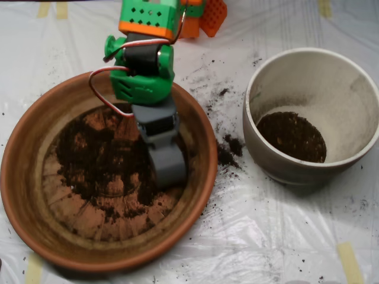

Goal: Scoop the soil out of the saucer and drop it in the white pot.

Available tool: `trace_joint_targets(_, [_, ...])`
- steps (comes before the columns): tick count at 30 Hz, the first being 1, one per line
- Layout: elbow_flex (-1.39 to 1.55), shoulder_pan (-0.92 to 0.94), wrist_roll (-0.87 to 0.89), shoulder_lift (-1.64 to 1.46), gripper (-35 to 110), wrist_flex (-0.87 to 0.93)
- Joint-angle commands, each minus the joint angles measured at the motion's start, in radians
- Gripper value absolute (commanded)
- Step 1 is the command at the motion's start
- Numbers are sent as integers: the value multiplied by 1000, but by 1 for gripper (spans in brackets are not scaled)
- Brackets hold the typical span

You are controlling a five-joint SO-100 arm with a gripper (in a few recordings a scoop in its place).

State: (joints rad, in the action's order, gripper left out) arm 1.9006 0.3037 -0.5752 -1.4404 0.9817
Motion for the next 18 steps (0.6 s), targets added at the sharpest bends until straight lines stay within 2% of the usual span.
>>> trace_joint_targets(1, [-58, -40, 6, 3, 19, 8])
trace_joint_targets(11, [-38, -95, 74, -14, 16, -71])
trace_joint_targets(18, [193, -104, 46, -193, 11, -275])
